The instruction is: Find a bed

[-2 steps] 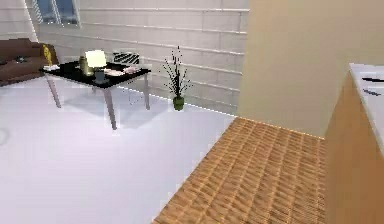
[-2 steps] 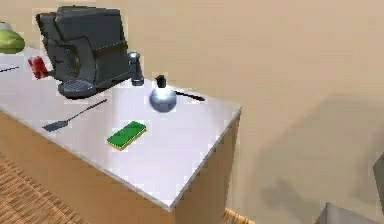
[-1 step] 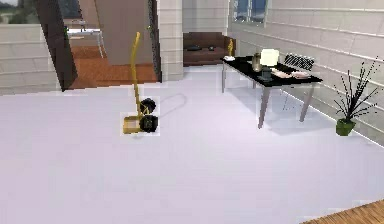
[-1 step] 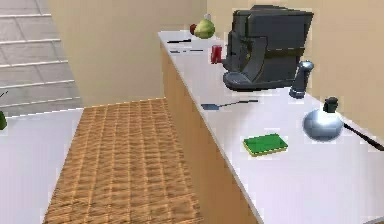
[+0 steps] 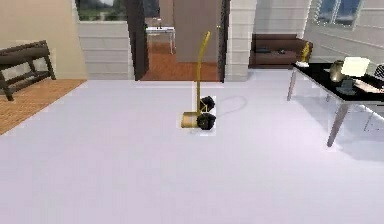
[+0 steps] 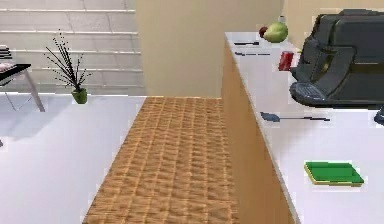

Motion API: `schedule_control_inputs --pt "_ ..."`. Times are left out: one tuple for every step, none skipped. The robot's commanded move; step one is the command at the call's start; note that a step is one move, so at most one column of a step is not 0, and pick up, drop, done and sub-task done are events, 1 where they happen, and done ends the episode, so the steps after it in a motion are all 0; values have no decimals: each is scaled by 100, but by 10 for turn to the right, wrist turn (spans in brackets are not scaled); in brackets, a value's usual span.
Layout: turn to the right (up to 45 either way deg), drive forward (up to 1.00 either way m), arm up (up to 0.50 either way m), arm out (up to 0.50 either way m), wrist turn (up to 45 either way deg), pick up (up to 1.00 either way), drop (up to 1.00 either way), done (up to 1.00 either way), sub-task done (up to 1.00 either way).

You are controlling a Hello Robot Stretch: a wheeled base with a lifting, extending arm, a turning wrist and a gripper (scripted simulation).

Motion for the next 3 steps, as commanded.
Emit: schedule_control_inputs --pt "0 5 0 0 0 0 0 0 0" --pt "-180 0 0 0 0 0 0 0 0" --pt "0 100 0 0 0 0 0 0 0"
